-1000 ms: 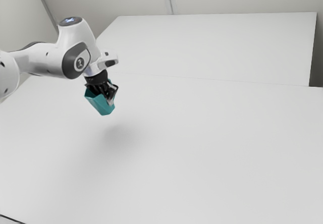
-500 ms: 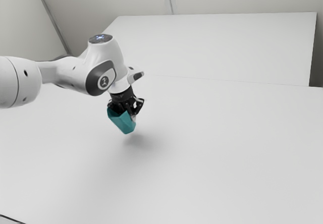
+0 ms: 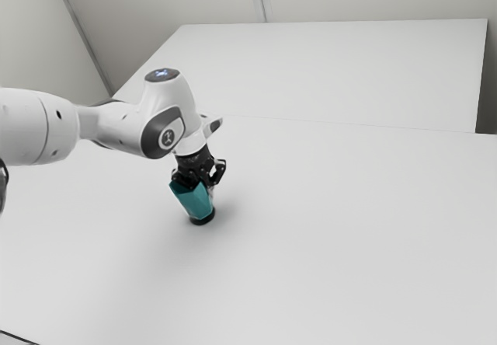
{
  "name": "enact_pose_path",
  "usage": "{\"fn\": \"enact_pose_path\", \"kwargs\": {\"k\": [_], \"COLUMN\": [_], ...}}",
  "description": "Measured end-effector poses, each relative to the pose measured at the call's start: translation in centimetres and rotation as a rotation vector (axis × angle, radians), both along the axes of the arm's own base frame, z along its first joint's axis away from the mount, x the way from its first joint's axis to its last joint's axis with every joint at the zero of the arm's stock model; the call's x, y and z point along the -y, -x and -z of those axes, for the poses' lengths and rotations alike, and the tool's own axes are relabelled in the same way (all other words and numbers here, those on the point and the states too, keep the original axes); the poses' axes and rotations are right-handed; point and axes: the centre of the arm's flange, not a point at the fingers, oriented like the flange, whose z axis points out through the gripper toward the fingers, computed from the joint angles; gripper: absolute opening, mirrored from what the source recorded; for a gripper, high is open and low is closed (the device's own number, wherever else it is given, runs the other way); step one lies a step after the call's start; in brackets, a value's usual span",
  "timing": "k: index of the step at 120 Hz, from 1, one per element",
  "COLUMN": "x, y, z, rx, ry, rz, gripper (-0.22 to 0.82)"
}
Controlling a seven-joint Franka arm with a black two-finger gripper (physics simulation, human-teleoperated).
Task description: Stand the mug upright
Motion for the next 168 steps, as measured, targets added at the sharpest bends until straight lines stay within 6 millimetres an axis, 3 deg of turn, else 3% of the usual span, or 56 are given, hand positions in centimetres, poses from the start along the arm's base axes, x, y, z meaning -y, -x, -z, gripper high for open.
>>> {"fn": "enact_pose_path", "kwargs": {"k": [20,46,72,105,143,168], "x": [0.0,0.0,0.4,1.7,2.9,3.4], "y": [-0.2,-0.1,0.4,1.4,-0.3,0.0], "z": [0.7,-0.2,-3.4,-9.9,-18.4,-22.0], "rx": [0.002,0.017,0.047,0.084,0.111,0.091], "ry": [0.005,0.012,0.003,-0.013,-0.064,-0.1], "rz": [-0.041,-0.073,-0.084,-0.076,0.096,0.2], "gripper": [-0.17,0.28,0.49,0.57,0.6,0.6]}}
